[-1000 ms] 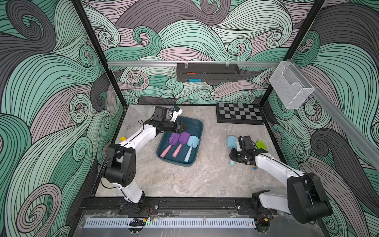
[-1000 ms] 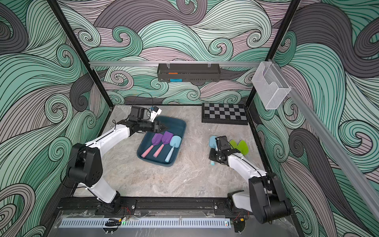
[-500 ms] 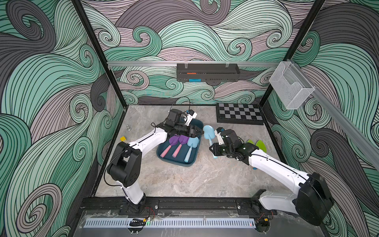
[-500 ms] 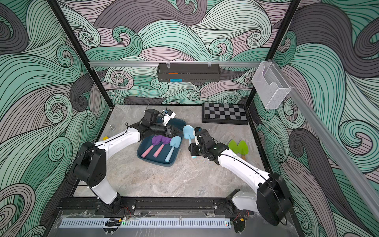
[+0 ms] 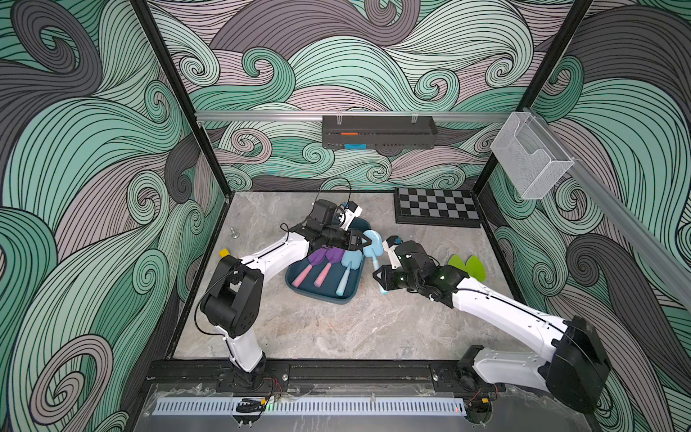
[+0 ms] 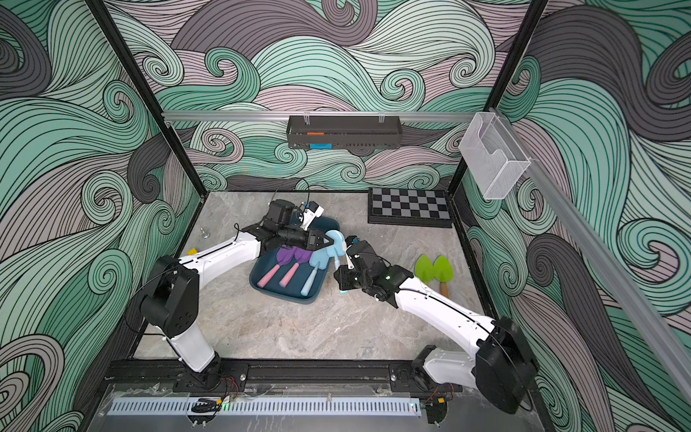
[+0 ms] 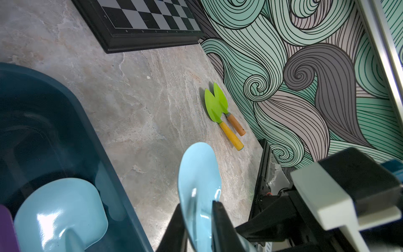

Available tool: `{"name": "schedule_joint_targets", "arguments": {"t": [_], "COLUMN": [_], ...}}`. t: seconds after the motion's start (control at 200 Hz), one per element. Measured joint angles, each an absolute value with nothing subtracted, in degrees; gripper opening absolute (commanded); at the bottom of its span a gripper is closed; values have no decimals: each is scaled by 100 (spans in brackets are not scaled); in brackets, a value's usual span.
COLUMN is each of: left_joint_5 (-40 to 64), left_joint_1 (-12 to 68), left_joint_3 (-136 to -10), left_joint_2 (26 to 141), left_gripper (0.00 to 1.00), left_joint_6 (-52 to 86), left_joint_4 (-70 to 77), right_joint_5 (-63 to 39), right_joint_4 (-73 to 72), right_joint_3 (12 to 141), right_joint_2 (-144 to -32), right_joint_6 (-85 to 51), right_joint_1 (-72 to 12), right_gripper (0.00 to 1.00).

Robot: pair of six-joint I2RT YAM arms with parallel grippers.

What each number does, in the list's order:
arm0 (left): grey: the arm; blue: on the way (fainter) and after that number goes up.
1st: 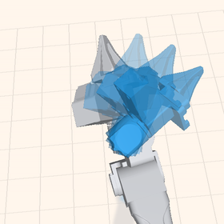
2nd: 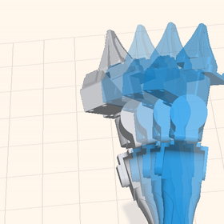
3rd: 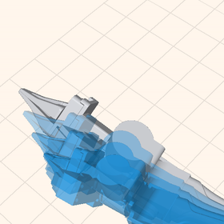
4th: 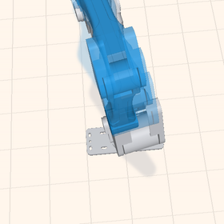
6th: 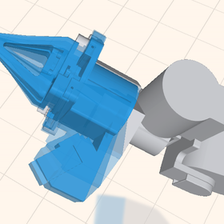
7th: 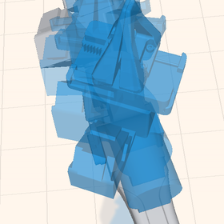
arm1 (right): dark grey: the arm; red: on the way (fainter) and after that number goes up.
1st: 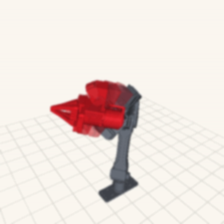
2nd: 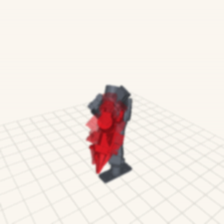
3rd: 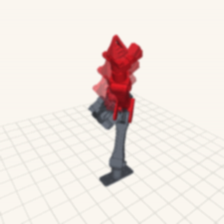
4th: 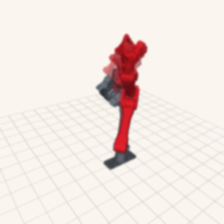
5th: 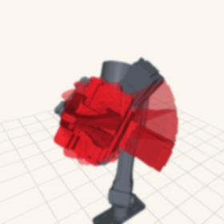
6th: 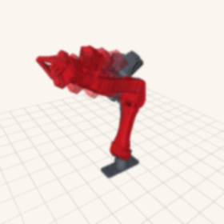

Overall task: Put the shovel into the storage box
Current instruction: Pick up the shovel from the center of the board, then place the shovel in the storage box.

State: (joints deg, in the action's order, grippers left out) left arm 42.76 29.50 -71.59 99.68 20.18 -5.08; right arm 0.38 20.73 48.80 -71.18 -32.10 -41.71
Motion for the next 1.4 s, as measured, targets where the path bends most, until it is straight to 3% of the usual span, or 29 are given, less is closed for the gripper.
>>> {"name": "schedule_joint_targets", "arguments": {"t": [0.075,0.125,0.17,0.23,0.295,0.32,0.525,0.74,0.815,0.916,1.071,1.401], "left_joint_5": [4303,4287,4281,4292,4303,4300,4318,4283,3959,3566,3524,3677], "left_joint_1": [2985,3000,3009,3006,3004,3004,2897,2060,1813,1717,1778,1787], "left_joint_3": [-7203,-7223,-7227,-7227,-7227,-7227,-7483,-8973,-9295,-9356,-9317,-9594], "left_joint_2": [9968,9968,9968,9972,9979,9985,10005,10009,10009,10029,10414,11985], "left_gripper": [0,0,0,0,0,0,0,0,0,0,0,0], "left_joint_6": [2117,2117,2106,2106,2073,2049,1750,513,-12,-676,-1262,-1503], "left_joint_4": [-493,-475,-469,-478,-471,-475,-921,-2521,-2915,-3395,-3802,-4353], "right_joint_5": [128,193,231,294,329,340,607,1212,1356,1417,1437,1247], "right_joint_4": [2073,2078,2073,2045,1981,1944,1822,2368,2812,3251,3688,3750], "right_joint_3": [4862,4862,4862,4862,4862,4862,4735,4353,4329,4265,4189,4145], "right_joint_2": [-7146,-7148,-7148,-7148,-7144,-7133,-6560,-5496,-5304,-5107,-5078,-5242], "right_joint_6": [-3227,-3240,-3238,-3225,-3181,-3159,-2945,-2864,-2845,-2786,-2646,-2316], "right_joint_1": [-4226,-4254,-4270,-4307,-4377,-4416,-4578,-4388,-4051,-3332,-2386,-1361], "right_gripper": [0,1,24,33,61,67,75,81,82,97,97,98]}}
